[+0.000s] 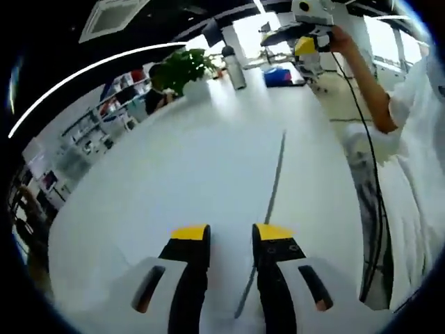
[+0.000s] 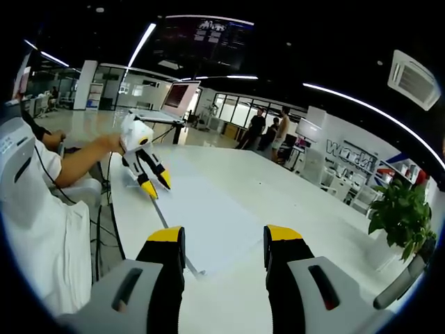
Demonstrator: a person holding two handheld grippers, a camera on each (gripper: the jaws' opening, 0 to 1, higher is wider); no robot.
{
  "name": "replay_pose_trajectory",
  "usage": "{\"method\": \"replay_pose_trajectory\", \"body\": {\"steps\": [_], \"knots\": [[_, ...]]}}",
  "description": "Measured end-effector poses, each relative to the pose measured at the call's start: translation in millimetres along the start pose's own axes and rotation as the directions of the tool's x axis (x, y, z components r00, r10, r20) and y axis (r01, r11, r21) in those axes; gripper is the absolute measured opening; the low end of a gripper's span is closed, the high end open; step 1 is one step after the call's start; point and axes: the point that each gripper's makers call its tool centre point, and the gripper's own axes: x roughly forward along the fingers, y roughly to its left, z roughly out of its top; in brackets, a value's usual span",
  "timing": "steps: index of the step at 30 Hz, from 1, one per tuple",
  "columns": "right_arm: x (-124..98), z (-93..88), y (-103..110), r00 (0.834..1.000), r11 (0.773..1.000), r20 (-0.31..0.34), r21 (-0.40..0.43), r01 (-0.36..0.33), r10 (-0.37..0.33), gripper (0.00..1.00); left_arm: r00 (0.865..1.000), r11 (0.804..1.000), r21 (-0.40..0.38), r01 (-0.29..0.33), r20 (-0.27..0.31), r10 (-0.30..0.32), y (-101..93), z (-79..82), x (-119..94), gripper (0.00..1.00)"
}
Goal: Grasp the top corner of one sheet in the document stack and pull a single sheet out from the document stack, separating that one sheet from the rest and lifting it clear until the single sheet is fully removed from the stack
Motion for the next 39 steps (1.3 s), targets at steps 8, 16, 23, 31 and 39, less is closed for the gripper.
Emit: {"method": "replay_pose_trajectory", "body": {"steps": [8, 16, 23, 31, 39], "knots": [[2, -2.5, 1, 1.000, 1.000, -0.012, -0.001, -0.002, 0.002, 0.45, 0.996, 0.997, 0.035, 0.066, -0.064, -0.063, -3.6, -0.5, 1, 0.33], [1, -3.0, 1, 1.000, 1.000, -0.009, -0.004, -0.005, 0.005, 0.45, 0.958, 0.963, -0.173, 0.208, -0.161, -0.236, -9.1, -6.7, 7, 0.25], [1, -3.5, 1, 1.000, 1.000, -0.009, -0.001, -0.007, 0.007, 0.45, 0.951, 0.959, -0.100, 0.266, -0.138, -0.278, -19.1, -3.6, 6, 0.12], [0, -3.2, 2, 1.000, 1.000, -0.008, -0.003, -0.008, 0.008, 0.45, 0.946, 0.961, -0.073, 0.269, -0.170, -0.277, -27.9, -2.1, 4, 0.03], [-1, -3.4, 2, 1.000, 1.000, -0.009, -0.003, -0.007, 0.007, 0.45, 0.961, 0.976, 0.038, 0.216, -0.185, -0.205, -24.2, -2.1, -3, 0.03]]}}
